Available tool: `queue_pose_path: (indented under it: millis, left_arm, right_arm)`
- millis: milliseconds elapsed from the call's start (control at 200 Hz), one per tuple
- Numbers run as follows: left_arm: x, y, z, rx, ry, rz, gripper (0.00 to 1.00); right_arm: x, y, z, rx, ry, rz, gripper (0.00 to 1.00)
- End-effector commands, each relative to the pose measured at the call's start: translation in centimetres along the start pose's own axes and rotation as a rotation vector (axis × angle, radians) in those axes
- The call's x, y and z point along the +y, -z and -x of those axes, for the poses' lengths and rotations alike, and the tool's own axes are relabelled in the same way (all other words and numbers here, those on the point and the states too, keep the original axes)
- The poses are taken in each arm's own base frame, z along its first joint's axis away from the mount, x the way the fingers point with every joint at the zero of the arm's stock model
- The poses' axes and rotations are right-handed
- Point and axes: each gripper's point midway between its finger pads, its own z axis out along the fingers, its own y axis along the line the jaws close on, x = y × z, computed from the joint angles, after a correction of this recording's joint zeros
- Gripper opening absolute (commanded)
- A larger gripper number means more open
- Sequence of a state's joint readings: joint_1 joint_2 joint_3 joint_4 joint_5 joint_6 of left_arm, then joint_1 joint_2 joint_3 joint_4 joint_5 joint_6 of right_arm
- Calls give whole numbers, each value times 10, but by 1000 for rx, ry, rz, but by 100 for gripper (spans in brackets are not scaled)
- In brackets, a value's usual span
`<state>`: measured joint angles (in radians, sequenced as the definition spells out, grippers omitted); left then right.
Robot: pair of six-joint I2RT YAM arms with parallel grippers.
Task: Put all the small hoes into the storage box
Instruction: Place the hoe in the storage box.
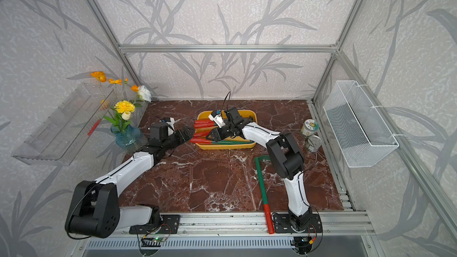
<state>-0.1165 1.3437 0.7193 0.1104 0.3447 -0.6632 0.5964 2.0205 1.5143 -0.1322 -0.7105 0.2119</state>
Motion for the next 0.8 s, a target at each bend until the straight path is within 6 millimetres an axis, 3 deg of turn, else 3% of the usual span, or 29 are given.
queue_pose_path:
  millis: [0,100,160,390,435,635,795]
  left_arm:
    - [-17,-5,16,-34,-11,-64,93]
    - [-24,-1,22,-48,-47,-54,92]
    - [-31,4,24,-48,-85,-35,92]
    - [-68,18,7,-16,-256,39,95]
    - [-73,20,4,-35,-264,48,100]
    - [-97,28,-4,-97,-264,-62,100]
    - [-103,30,-7,-100,-248,-110,100]
  right_arm:
    - [24,64,51,-166,122,-122,44]
    - [25,115,52,-208,142,-303,44]
    - [22,140,42,-224,125,-403,44]
    - [-17,205,-49,-206,-76,-748,44]
    - [-22,212,-67,-220,-135,-762,43]
    - [-39,223,-132,-204,-308,-828,42]
    - [-52,209,-177,-107,-425,-838,54]
